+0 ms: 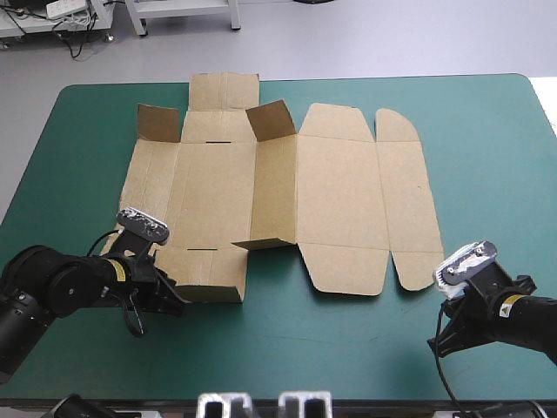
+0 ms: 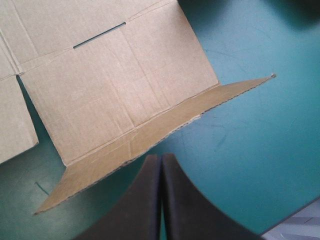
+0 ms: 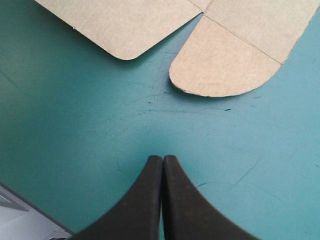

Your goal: Fold the box

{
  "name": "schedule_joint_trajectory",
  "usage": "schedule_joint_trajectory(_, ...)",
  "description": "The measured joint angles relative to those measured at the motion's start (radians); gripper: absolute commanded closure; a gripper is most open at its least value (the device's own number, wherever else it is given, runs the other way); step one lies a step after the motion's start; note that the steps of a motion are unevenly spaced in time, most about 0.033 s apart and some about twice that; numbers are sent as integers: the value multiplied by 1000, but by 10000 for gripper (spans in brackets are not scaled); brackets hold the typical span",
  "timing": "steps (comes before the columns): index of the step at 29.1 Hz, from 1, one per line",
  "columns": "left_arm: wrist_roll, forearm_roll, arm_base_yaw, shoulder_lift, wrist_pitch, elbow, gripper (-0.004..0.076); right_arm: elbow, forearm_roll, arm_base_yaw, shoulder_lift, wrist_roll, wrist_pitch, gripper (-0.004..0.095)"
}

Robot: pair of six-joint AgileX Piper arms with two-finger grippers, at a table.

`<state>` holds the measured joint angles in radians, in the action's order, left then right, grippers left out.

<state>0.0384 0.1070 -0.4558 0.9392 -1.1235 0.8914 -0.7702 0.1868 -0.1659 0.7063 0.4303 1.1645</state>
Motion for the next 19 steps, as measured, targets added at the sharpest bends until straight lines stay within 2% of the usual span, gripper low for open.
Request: schedule_joint_trajectory(19, 0, 15, 0, 0, 2, 0, 734, 0, 0, 0, 0, 0, 0, 932)
